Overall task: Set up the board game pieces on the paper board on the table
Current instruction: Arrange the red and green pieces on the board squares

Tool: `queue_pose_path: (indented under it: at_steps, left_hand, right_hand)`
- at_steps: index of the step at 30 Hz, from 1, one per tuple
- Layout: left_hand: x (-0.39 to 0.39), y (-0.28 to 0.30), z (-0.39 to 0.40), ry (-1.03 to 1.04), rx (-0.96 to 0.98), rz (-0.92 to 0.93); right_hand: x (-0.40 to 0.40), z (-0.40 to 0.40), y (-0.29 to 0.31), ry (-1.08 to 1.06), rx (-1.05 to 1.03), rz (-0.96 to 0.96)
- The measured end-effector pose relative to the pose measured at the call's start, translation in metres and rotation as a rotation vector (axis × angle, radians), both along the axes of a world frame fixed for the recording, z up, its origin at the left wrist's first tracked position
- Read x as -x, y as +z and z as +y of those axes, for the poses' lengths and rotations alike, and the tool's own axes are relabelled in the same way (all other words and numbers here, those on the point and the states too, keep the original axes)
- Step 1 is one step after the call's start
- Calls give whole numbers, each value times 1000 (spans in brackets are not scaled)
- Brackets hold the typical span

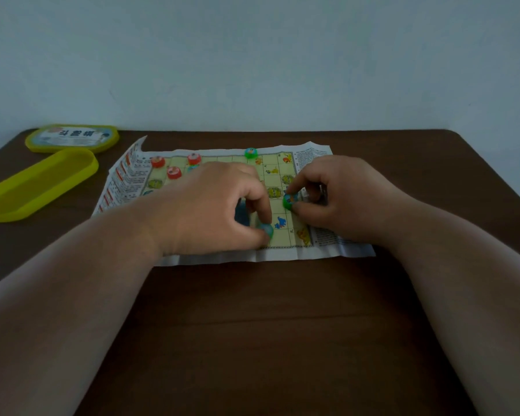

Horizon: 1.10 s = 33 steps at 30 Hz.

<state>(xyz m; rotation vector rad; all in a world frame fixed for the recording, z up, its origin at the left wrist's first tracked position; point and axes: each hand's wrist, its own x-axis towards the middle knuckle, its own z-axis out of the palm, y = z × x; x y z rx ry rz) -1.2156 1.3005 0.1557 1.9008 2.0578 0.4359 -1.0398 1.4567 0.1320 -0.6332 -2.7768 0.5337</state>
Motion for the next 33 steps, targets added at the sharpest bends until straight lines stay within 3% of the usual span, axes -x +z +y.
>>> queue_pose_path:
  at_steps: [11,24,26,31,33]
  left_hand:
    - [6,3,0,-24,0,-187]
    - [3,7,-3,-15,55,-191]
    - [3,7,-3,67,-41,-188]
    - [30,12,2,547,-563,-152]
    - [44,16,1,625,-576,-89]
  right_hand:
    - [0,0,1,2,1,0]
    - [2,-1,2,24,-22,24]
    - [0,-3,4,56,21,40]
    - [-1,-8,7,165,132,32]
    - [-1,-8,6,168,160,-10]
